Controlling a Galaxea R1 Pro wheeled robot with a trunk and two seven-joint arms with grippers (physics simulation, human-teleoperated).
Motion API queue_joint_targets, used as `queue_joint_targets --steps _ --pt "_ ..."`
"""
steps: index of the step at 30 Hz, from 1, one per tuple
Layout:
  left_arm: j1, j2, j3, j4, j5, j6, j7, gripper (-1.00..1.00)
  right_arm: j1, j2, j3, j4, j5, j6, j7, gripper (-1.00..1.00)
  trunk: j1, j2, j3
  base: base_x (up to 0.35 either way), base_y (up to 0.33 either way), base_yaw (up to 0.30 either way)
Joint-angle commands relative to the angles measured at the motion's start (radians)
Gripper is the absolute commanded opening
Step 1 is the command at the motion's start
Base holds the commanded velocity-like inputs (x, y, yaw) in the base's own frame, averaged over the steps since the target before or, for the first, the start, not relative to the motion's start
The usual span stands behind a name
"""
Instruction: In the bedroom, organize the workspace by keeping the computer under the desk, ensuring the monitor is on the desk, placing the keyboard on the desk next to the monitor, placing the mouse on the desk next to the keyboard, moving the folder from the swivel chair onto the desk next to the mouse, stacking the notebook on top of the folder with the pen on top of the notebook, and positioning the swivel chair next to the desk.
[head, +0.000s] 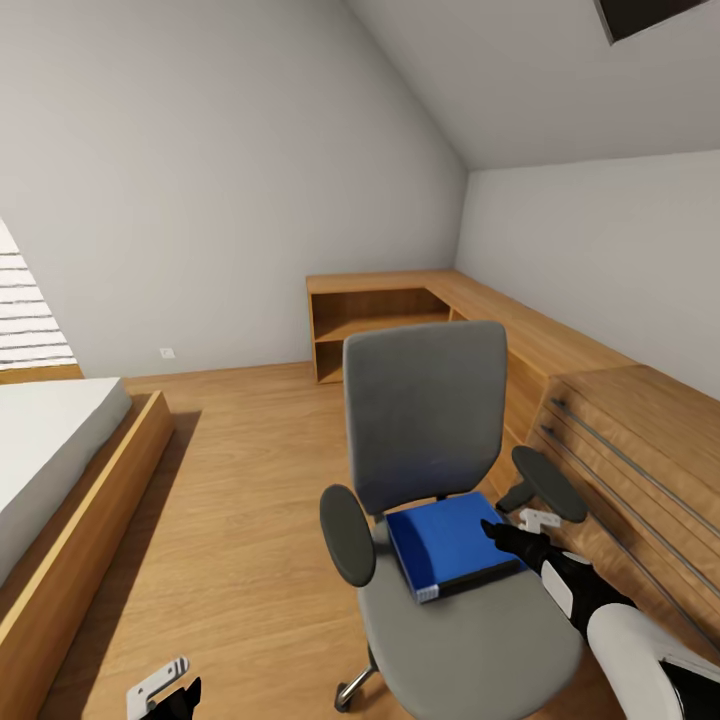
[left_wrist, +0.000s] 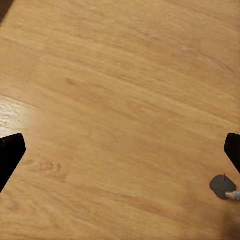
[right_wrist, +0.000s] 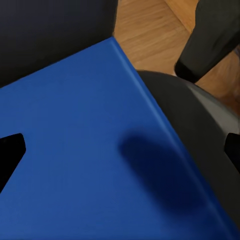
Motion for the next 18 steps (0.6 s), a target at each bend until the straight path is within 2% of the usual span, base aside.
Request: queue_joint_targets --steps 1,14,18 --pt "0.000 0.000 -0.002 -0.001 0.010 -0.001 0.004 1.00 -0.001 0.000 -0.008 0.001 0.004 -0.001 0.007 1.00 0.004 -0.008 -0.004 0.000 0.000 0.000" --pt "0.000 0.000 -0.001 -0.001 0.011 -0.001 0.004 1.00 -0.001 0.000 -0.008 0.001 0.003 -0.001 0.009 1.00 0.054 -0.099 -0.045 0.000 0.000 0.000" --pt "0.000 0.000 -0.002 -0.001 0.012 -0.001 0.004 1.00 -0.001 0.000 -0.008 0.001 0.003 -0.001 0.009 1.00 0.054 -0.099 -0.045 0.000 0.000 0.000"
